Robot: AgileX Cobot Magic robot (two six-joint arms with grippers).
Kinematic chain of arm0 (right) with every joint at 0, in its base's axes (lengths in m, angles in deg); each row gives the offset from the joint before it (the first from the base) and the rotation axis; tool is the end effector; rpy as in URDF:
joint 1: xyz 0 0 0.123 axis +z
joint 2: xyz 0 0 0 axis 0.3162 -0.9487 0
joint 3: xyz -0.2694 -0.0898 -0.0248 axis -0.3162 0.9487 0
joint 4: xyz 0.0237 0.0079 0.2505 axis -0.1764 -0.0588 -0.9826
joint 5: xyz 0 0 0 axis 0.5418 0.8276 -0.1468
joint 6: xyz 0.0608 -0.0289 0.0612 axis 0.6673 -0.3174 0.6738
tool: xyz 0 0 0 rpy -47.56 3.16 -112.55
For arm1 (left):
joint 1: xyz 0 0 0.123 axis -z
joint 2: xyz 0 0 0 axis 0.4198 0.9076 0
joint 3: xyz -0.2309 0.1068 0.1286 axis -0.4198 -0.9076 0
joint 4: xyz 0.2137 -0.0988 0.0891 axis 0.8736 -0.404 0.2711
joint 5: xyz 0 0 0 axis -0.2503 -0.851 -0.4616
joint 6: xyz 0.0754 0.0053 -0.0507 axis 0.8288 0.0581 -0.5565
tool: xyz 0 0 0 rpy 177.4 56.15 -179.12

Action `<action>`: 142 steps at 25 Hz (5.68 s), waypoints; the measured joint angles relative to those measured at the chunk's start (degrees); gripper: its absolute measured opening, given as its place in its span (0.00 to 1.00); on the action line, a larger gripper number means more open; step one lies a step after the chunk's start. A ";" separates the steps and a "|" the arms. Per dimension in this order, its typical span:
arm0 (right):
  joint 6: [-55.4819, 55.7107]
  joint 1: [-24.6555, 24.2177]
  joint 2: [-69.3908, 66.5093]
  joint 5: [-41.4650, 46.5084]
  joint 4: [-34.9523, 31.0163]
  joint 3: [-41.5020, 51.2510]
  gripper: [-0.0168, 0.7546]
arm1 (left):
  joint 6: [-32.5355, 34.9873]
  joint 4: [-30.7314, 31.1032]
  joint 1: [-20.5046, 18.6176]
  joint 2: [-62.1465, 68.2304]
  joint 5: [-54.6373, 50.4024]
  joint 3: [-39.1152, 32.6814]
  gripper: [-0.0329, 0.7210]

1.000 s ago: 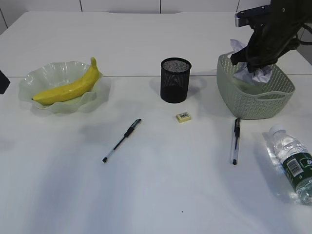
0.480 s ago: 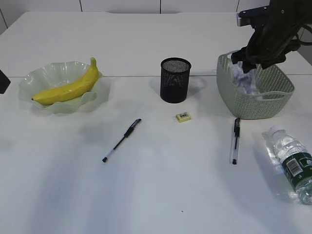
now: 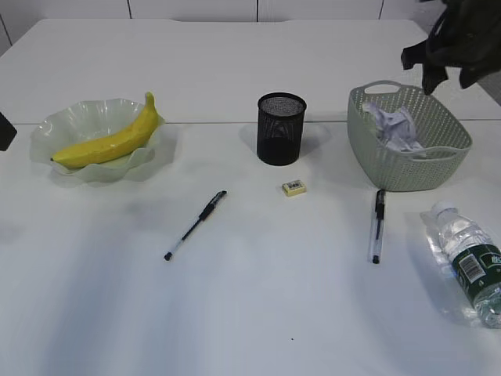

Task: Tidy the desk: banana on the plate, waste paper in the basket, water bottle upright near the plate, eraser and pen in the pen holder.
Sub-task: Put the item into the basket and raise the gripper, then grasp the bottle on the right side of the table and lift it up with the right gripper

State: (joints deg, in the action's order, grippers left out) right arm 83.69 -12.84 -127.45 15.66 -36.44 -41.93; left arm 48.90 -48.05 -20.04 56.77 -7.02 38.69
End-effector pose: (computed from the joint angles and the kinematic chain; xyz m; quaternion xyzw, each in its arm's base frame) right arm 0.4470 0.0233 0.2803 -0.0147 0.9629 -0.0962 0.2516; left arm 0.2536 -0.0484 0.3394 0.1403 0.9549 -0.1407 0.2209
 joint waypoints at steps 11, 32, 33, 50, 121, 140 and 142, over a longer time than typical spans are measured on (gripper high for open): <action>-5.91 0.00 18.70 13.45 -5.23 10.38 0.56 | 0.00 0.00 0.00 0.00 0.00 0.00 0.59; -12.11 -7.96 6.40 9.53 -16.35 22.39 0.56 | 0.00 0.00 0.00 0.00 0.00 0.00 0.59; -12.38 -7.96 6.05 9.53 -17.02 22.39 0.56 | 0.00 0.00 0.00 0.00 0.00 0.00 0.59; -13.90 -7.96 10.25 10.04 -17.37 26.23 0.58 | 0.00 0.00 0.00 0.00 0.00 0.00 0.59; -12.07 -7.96 -3.52 7.94 -17.85 20.09 0.37 | 0.00 0.00 0.00 0.00 0.09 0.00 0.59; -13.64 -7.96 7.42 9.74 -20.05 20.09 0.37 | 0.00 -0.11 0.00 0.00 0.40 0.00 0.59; -14.86 -7.96 9.16 9.83 -21.25 20.09 0.37 | 0.00 -0.22 0.00 0.00 0.50 0.00 0.59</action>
State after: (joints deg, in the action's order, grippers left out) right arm 68.83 -20.81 -118.29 25.49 -57.69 -21.83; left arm 48.90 -48.26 -20.04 56.77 -6.53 38.69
